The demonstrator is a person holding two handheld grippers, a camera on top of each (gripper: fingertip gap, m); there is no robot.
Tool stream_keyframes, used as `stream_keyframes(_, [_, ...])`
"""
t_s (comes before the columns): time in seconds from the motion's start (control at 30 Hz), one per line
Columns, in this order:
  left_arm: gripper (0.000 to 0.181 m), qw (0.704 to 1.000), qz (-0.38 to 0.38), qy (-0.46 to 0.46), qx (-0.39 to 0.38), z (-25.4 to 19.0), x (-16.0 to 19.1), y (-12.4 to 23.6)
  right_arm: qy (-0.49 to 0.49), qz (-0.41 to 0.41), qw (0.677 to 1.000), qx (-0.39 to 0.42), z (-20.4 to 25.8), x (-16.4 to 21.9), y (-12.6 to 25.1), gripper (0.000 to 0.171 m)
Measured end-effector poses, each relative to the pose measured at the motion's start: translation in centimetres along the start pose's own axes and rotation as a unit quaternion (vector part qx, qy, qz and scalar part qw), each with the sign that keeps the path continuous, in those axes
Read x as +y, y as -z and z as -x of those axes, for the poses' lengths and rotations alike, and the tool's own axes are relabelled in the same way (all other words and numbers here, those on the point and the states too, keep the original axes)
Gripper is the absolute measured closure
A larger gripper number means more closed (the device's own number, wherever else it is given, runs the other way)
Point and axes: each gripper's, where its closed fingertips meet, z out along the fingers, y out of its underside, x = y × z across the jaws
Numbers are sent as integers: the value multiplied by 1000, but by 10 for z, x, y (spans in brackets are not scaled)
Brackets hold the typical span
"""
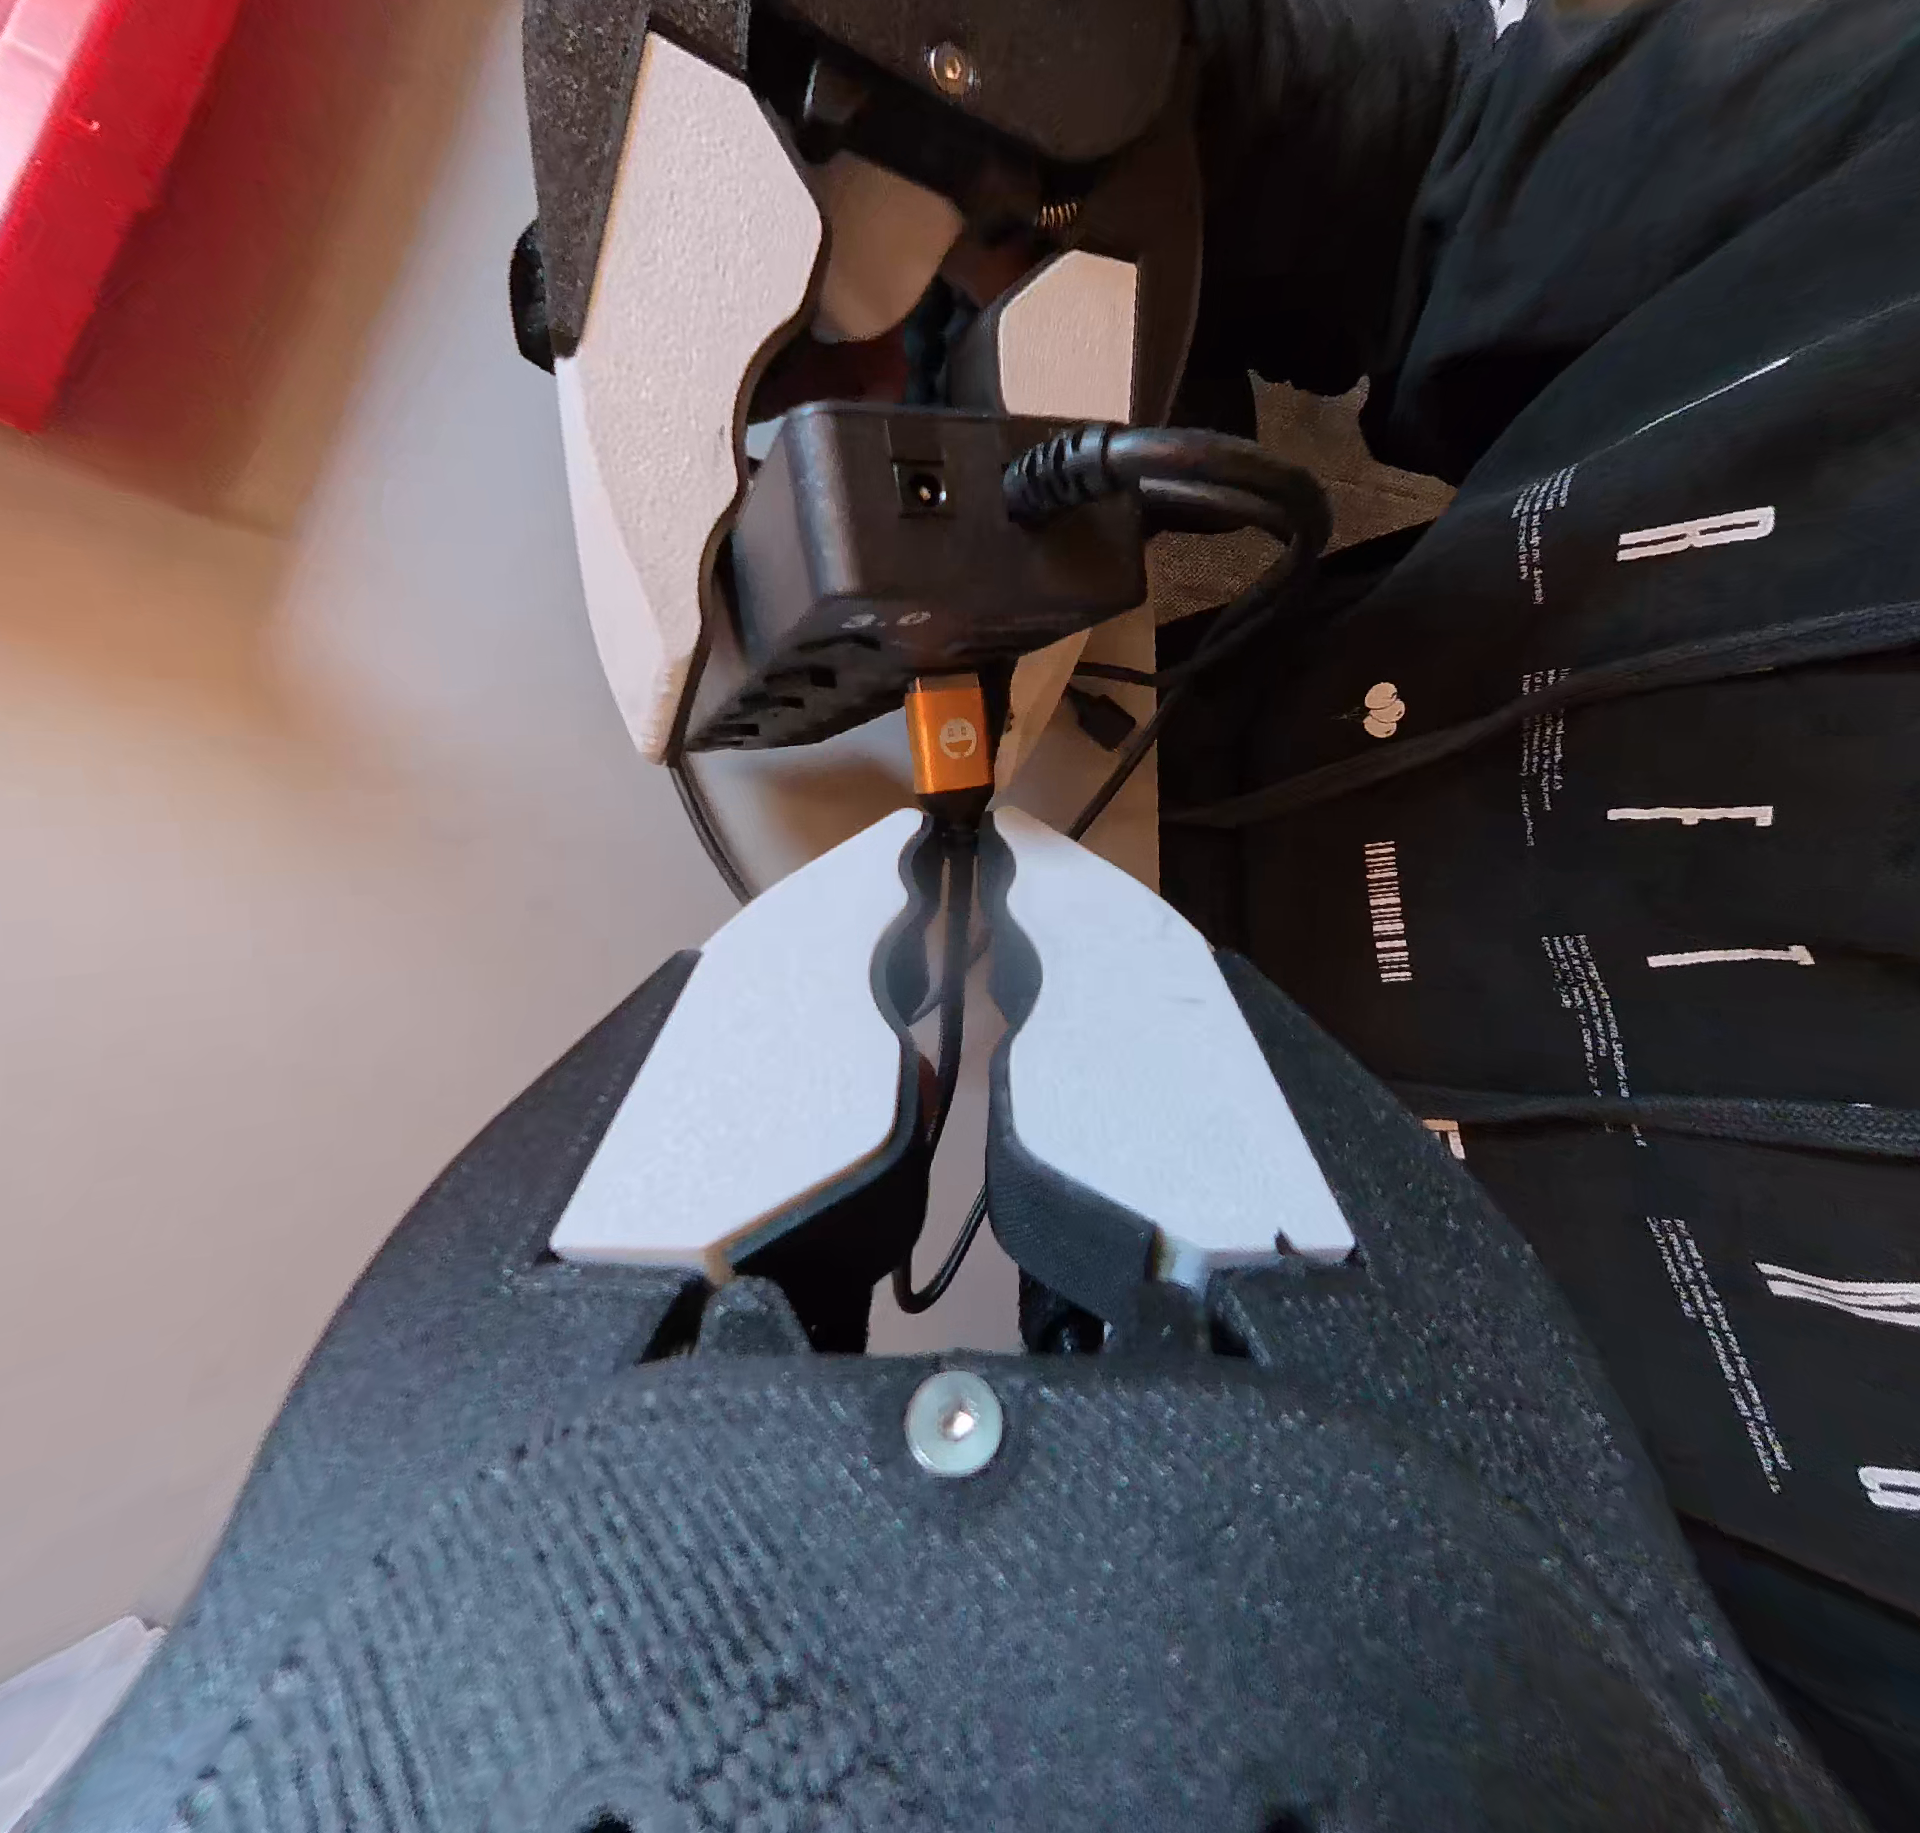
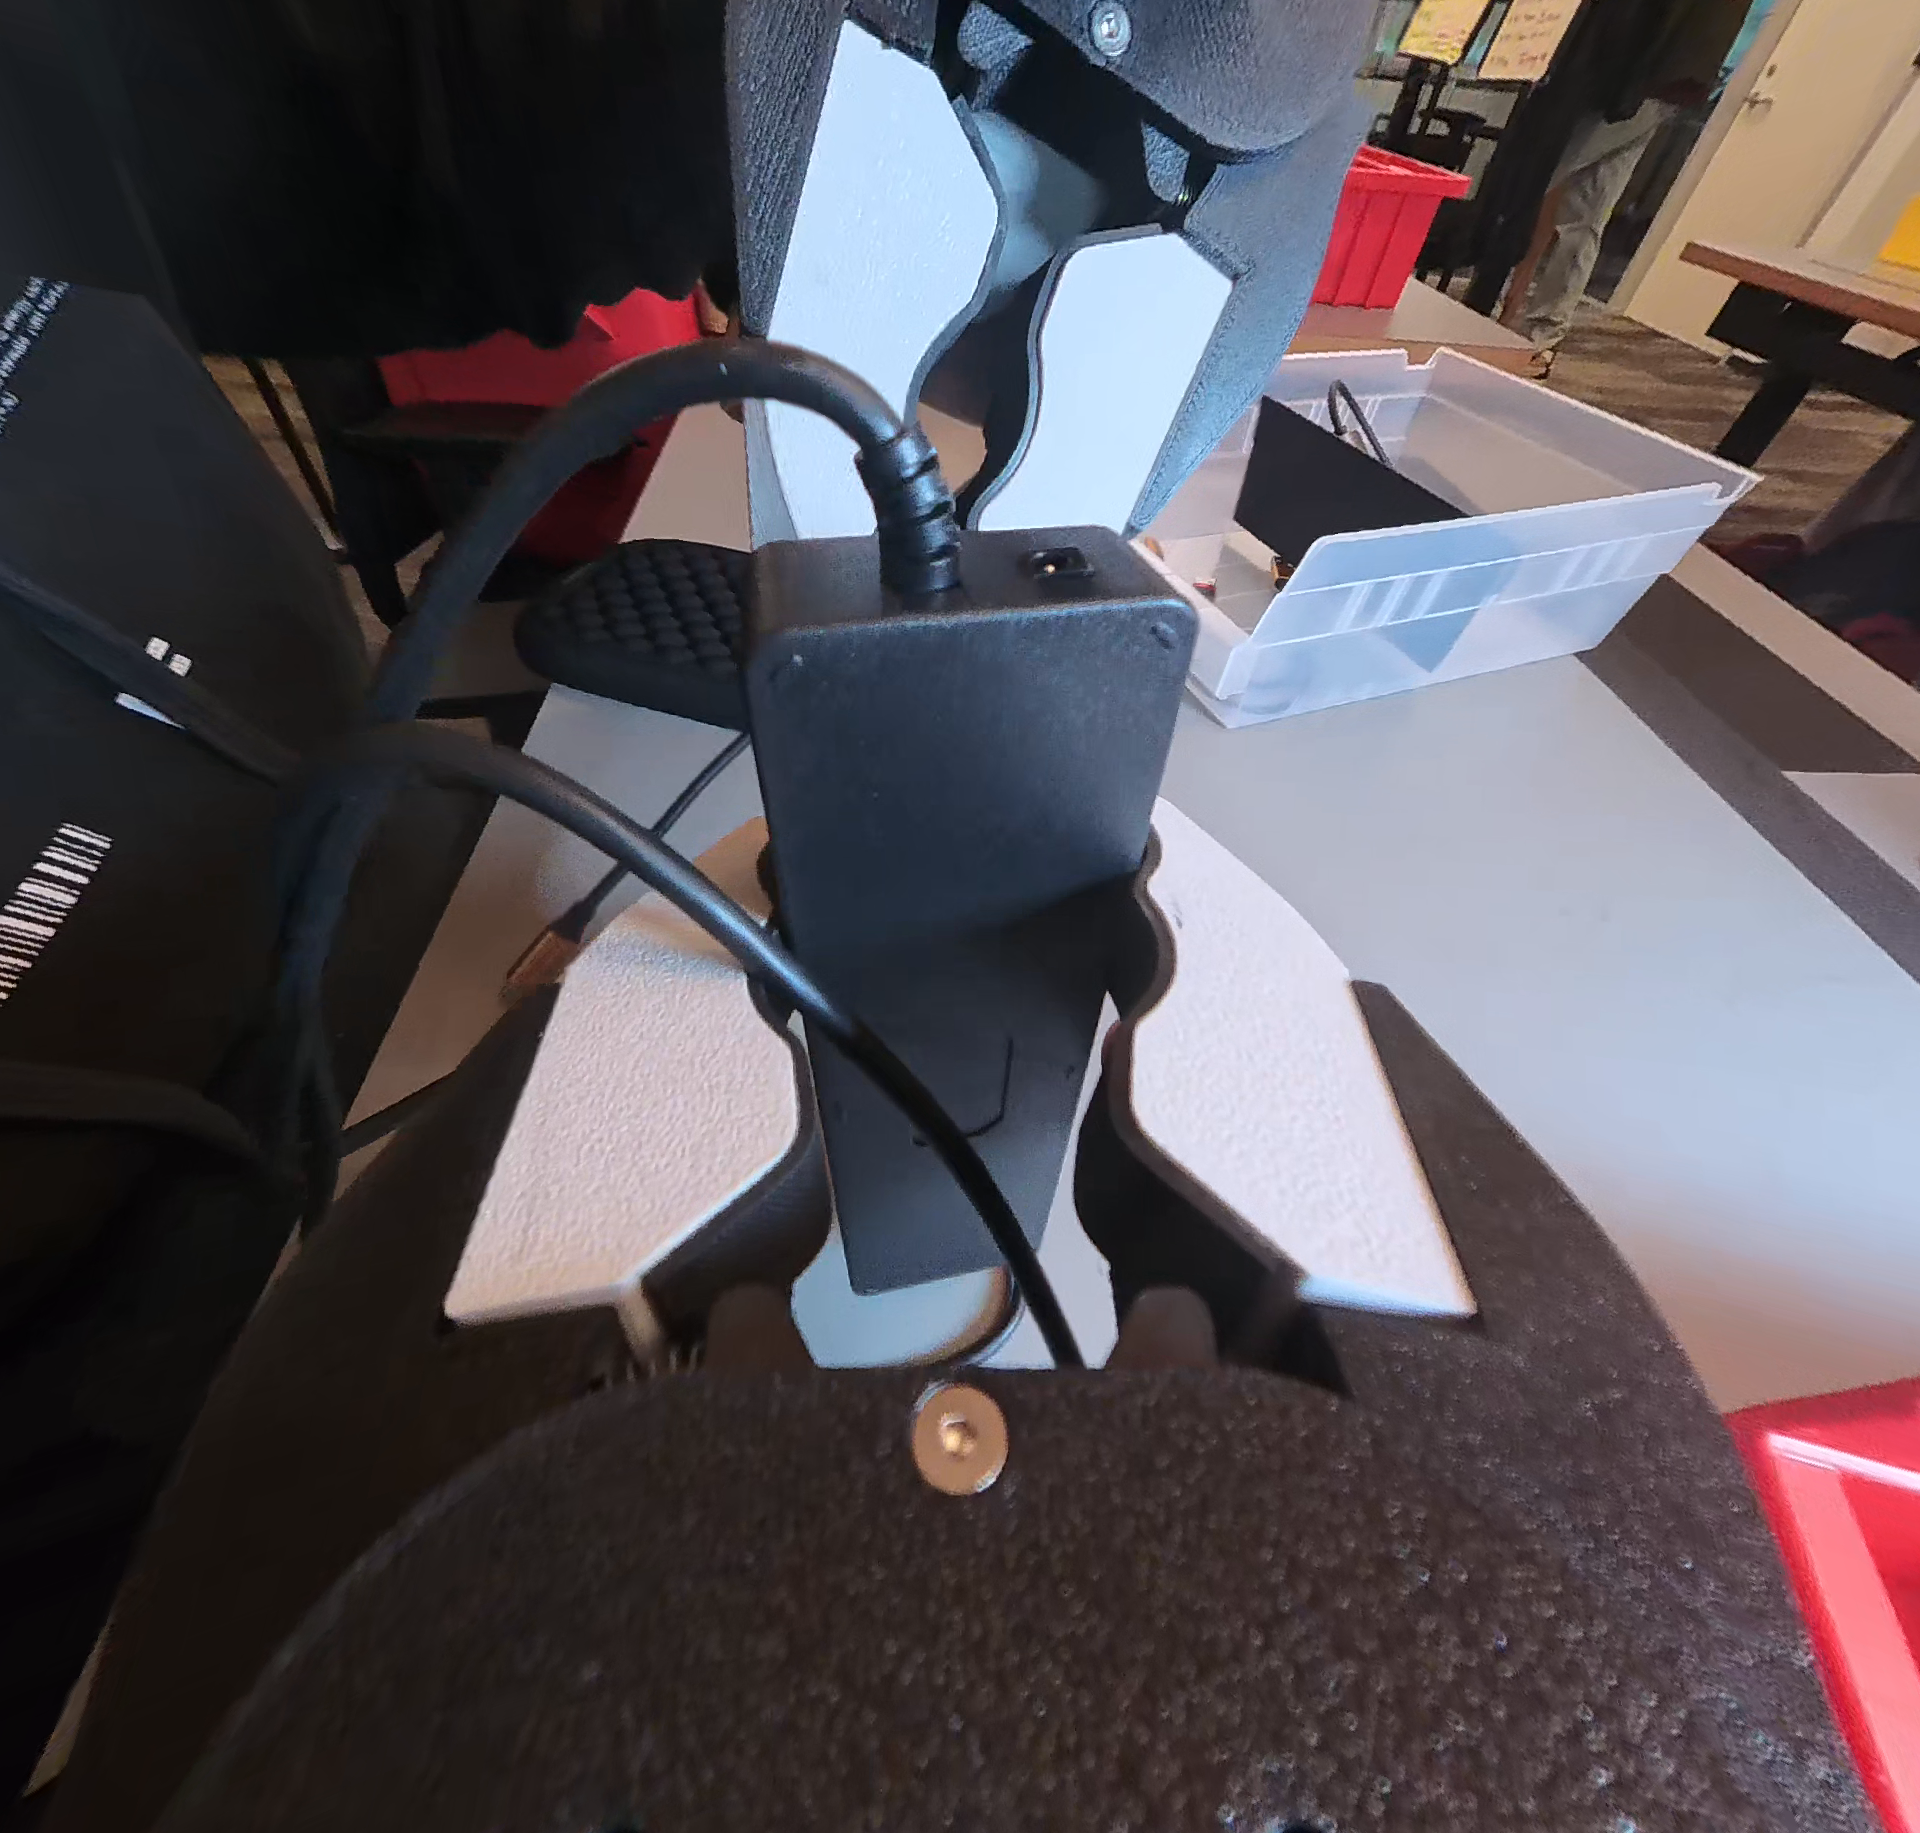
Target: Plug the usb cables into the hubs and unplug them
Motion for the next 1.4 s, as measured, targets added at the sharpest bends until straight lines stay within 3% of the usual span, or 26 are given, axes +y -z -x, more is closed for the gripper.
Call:
stream_keyframes(0.23, [171, 997, -66, -29, -7, -1, -7, 15, -4, -29, 1000, 6, -3, -9, 3, 113])
stream_keyframes(0.3, [160, 993, -107, -40, -43, 8, -11, 38, -10, -41, 999, 11, -6, -12, 7, 113])
stream_keyframes(0.4, [152, 974, -165, -24, -156, 48, -4, 98, -25, -66, 997, 19, -13, -16, 16, 113])
stream_keyframes(0.5, [151, 947, -163, 24, -275, 102, 36, 161, -36, -85, 996, 22, -19, -19, 21, 113])
stream_keyframes(0.63, [154, 922, -34, 91, -375, 178, 135, 200, -39, -83, 996, 21, -20, -16, 21, 113])
stream_keyframes(0.8, [157, 912, 140, 155, -354, 223, 247, 174, -44, -79, 996, 19, -21, -13, 19, 113])
stream_keyframes(0.93, [156, 916, 238, 128, -297, 226, 288, 152, -55, -73, 996, 20, -25, -6, 18, 113])
stream_keyframes(1.17, [146, 912, 313, 74, -252, 227, 306, 140, -66, -68, 995, 21, -30, 0, 18, 113])
stream_keyframes(1.3, [162, 926, 292, 67, -230, 229, 298, 129, -70, -66, 995, 22, -31, 3, 18, 113])
stream_keyframes(1.4, [163, 921, 296, 78, -239, 230, 298, 132, -69, -65, 995, 22, -31, 3, 18, 113])
